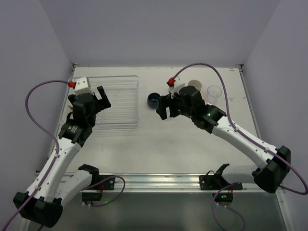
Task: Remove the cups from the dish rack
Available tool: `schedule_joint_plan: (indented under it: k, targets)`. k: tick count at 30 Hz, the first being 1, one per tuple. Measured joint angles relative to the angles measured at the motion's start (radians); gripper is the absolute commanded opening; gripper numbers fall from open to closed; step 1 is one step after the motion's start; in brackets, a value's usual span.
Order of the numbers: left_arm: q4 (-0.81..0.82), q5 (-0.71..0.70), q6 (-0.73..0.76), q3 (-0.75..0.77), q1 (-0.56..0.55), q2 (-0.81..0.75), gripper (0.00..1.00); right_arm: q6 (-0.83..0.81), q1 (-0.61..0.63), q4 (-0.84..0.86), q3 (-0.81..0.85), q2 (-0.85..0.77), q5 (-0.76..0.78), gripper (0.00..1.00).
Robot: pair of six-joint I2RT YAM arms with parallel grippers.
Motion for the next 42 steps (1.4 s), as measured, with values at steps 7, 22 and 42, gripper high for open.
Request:
schedule_joint_plan:
  k: [7,22,42]
  targets:
    - [0.011,-0.073,-0.062,0.1,0.148,0.243,0.9,0.068,0.002,0.181,-0.274,-0.185,-0.082,0.8]
    - [0.072,-0.014,-0.093,0.102,0.49,0.46,0.95,0.101,0.002,0.304,-0.378,-0.212,-0.134,0.8]
    - [0.118,0.059,-0.072,0.167,0.507,0.694,0.94,0.107,0.002,0.324,-0.378,-0.178,-0.18,0.79]
